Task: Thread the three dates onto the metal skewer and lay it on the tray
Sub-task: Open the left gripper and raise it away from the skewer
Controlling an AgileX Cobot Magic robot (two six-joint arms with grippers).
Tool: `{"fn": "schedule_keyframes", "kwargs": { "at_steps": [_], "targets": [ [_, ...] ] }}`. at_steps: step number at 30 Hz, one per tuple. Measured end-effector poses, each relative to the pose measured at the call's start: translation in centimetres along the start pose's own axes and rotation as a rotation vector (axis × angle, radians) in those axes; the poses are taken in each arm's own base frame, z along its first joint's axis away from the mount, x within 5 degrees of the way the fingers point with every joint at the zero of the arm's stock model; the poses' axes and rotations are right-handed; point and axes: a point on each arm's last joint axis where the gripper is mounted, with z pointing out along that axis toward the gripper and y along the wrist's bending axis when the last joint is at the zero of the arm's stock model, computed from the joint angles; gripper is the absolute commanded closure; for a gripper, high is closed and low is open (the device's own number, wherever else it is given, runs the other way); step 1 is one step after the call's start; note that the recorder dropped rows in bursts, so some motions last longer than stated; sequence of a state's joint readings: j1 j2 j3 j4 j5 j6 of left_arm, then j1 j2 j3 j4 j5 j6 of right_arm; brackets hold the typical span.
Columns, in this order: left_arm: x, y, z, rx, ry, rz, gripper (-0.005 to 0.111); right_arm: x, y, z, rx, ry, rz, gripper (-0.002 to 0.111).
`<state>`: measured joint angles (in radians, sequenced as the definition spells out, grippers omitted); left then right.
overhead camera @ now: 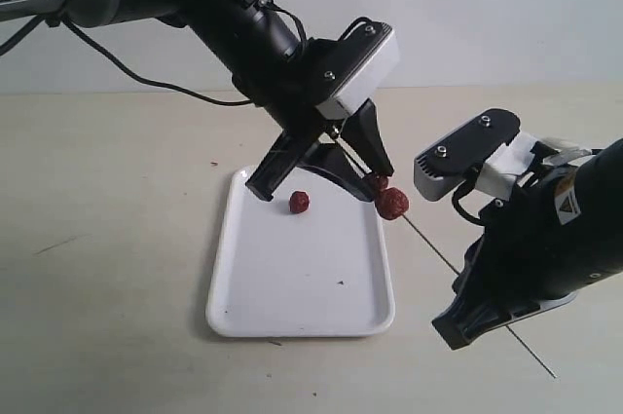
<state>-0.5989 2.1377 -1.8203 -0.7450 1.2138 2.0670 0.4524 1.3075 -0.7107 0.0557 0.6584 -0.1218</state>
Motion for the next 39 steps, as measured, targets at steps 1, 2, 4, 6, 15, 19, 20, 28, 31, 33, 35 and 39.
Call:
{"fn": "schedule_keyframes", "kwargs": {
  "at_steps": [1, 2, 4, 6, 15, 19, 20, 28, 31, 33, 35, 39],
  "targets": [
    [0.0, 0.0, 0.0, 0.000, 0.000, 0.000, 0.074, 0.0, 0.0, 0.0, 0.000, 0.000, 0.000, 0.108],
    [0.0, 0.0, 0.0, 0.000, 0.000, 0.000, 0.074, 0.0, 0.0, 0.0, 0.000, 0.000, 0.000, 0.108],
    [0.0, 0.0, 0.0, 0.000, 0.000, 0.000, 0.074, 0.0, 0.0, 0.0, 0.000, -0.002, 0.000, 0.108],
    [0.0, 0.0, 0.0, 0.002, -0.001, 0.000, 0.074, 0.0, 0.0, 0.0, 0.000, -0.002, 0.000, 0.108],
    [-0.1, 0.1, 0.0, -0.006, -0.016, -0.103, 0.052, 0.1, 0.0, 0.0, -0.001, 0.006, 0.000, 0.108],
    [-0.2, 0.1, 0.0, -0.006, -0.018, -0.131, 0.052, 0.1, 0.0, 0.0, -0.002, 0.013, 0.005, 0.108],
    [-0.2, 0.1, 0.0, -0.007, -0.020, -0.137, 0.052, 0.2, 0.0, 0.0, -0.001, 0.020, 0.017, 0.108],
    [-0.6, 0.2, -0.4, -0.022, -0.033, -0.180, 0.052, 0.3, -0.1, 0.0, 0.015, 0.032, 0.050, 0.108],
    [-1.2, 0.3, -1.1, -0.038, -0.032, -0.196, 0.052, 0.3, -0.2, 0.0, 0.021, 0.036, 0.072, 0.108],
    [-2.0, 0.4, -2.2, -0.060, -0.029, -0.218, 0.053, 0.6, -0.5, 0.0, 0.058, 0.060, 0.098, 0.108],
    [-2.1, 0.4, -4.1, -0.105, 0.000, -0.277, 0.053, 0.9, -0.8, -0.1, 0.098, 0.094, 0.107, 0.108],
    [-2.2, 0.6, -7.9, -0.241, 0.068, -0.370, 0.053, 1.2, -1.0, -1.0, 0.122, 0.088, 0.116, 0.108]
  ]
}}
